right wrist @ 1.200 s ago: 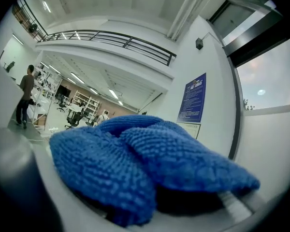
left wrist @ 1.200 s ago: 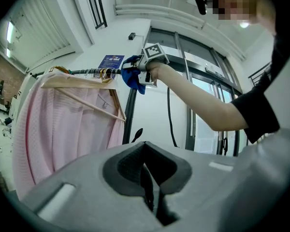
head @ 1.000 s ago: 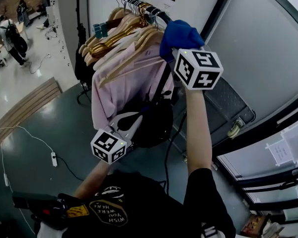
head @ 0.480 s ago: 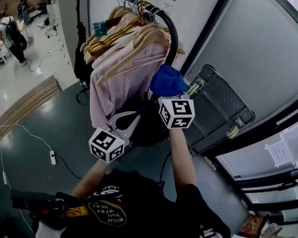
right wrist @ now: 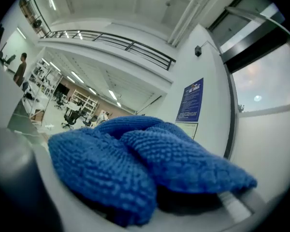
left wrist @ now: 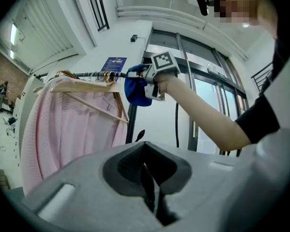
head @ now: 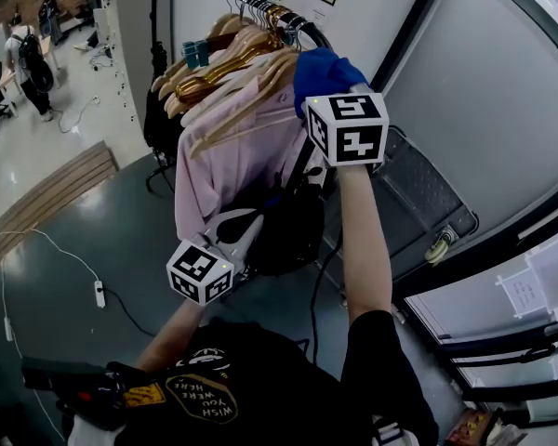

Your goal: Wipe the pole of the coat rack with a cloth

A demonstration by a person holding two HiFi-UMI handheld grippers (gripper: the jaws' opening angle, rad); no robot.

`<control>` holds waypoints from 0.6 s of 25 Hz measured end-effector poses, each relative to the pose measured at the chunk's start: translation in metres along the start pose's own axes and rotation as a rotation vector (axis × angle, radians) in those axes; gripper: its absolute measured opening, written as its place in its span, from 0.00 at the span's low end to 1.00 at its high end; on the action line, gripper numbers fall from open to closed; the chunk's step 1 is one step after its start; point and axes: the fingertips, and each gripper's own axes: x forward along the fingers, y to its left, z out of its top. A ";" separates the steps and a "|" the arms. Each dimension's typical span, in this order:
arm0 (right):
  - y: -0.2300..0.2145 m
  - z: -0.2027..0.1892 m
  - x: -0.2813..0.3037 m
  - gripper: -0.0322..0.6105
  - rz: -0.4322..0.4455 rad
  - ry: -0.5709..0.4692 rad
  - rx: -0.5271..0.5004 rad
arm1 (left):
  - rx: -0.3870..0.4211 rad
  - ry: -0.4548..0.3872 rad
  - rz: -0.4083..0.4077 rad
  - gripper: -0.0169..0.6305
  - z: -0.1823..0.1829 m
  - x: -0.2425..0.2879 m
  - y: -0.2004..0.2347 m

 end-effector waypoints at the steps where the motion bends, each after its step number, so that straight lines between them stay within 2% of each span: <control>1: -0.005 0.009 0.006 0.06 -0.008 0.029 -0.035 | -0.002 0.001 0.004 0.03 0.000 -0.002 0.001; 4: -0.019 0.029 0.025 0.06 -0.029 0.084 -0.116 | -0.010 0.014 0.001 0.03 -0.002 -0.005 0.001; 8: -0.028 0.041 0.039 0.07 0.010 0.084 -0.070 | -0.012 0.022 -0.017 0.03 -0.004 -0.001 -0.004; 11: -0.032 0.040 0.024 0.07 -0.020 -0.023 -0.022 | -0.009 0.019 -0.023 0.03 -0.004 0.000 -0.007; 15: -0.026 0.015 -0.018 0.07 -0.037 -0.169 0.131 | -0.004 0.023 -0.019 0.03 -0.003 0.001 -0.001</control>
